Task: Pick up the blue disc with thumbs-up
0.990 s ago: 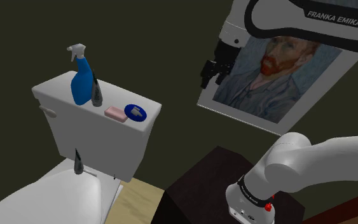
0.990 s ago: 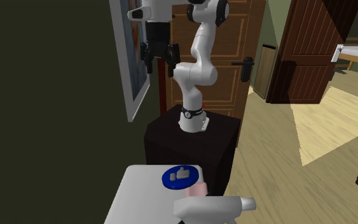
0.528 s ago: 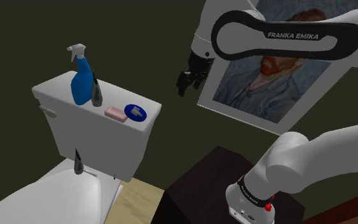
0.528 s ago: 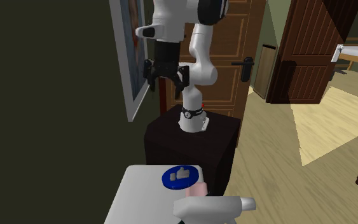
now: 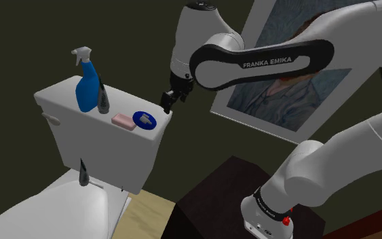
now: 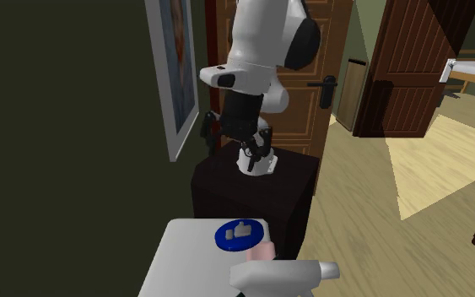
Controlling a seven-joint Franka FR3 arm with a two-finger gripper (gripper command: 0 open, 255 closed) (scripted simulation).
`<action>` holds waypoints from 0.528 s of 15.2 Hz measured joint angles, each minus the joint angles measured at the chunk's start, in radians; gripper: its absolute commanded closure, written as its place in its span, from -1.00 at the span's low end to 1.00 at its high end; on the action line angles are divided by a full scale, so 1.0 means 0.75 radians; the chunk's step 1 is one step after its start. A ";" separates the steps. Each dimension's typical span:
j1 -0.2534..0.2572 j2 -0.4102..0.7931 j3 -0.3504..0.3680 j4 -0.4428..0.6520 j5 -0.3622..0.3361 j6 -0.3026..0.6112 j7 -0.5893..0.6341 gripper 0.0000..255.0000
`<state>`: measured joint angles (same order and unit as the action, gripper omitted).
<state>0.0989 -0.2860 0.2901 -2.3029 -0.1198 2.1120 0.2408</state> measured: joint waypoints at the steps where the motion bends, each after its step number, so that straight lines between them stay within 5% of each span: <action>1: 0.000 0.056 0.023 0.024 -0.035 0.031 0.022 -1.00; 8: 0.031 0.376 0.143 0.189 -0.317 0.148 0.201 -1.00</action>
<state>0.1223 -0.0038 0.3975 -2.1610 -0.3572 2.2230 0.3915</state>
